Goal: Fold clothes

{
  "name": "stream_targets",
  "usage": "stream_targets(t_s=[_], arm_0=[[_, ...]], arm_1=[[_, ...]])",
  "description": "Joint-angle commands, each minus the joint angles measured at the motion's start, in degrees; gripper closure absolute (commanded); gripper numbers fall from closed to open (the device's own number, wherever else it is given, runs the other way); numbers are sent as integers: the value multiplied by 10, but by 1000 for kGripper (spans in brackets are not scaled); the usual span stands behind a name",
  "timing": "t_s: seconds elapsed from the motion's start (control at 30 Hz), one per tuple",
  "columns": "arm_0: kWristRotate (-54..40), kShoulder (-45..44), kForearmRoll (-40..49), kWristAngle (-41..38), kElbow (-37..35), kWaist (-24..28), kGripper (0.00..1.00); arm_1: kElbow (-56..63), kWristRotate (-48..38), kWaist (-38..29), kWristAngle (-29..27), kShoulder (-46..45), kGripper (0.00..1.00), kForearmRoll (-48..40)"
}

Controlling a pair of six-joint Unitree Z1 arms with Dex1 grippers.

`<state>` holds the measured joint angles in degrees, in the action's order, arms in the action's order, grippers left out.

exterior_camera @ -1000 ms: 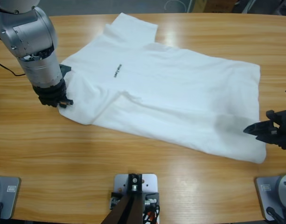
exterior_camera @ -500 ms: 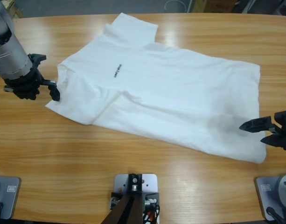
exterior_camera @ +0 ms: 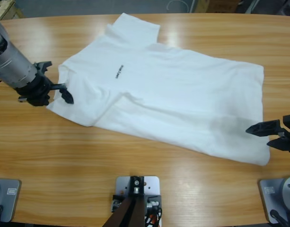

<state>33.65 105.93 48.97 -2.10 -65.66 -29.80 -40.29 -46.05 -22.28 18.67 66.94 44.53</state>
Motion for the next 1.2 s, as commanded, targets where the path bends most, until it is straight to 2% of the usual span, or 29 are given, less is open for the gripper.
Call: stream_targets(t_s=[0.03, 0.37, 0.87, 1.07, 1.2], arm_0=[[5, -10, -64, -31, 62, 46, 13], [2, 10, -153, -91, 86, 54, 18], [1, 19, -150, -81, 109, 82, 69], [0, 31, -152, -76, 96, 98, 184], [0, 47, -152, -76, 78, 99, 184]], arm_1=[[8, -3, -5, 11, -10, 225, 6], [8, -3, -5, 13, -6, 225, 11], [10, -1, -5, 14, 1, 225, 10], [14, 0, -5, 17, 0, 225, 12], [14, 0, -5, 18, -2, 225, 13]])
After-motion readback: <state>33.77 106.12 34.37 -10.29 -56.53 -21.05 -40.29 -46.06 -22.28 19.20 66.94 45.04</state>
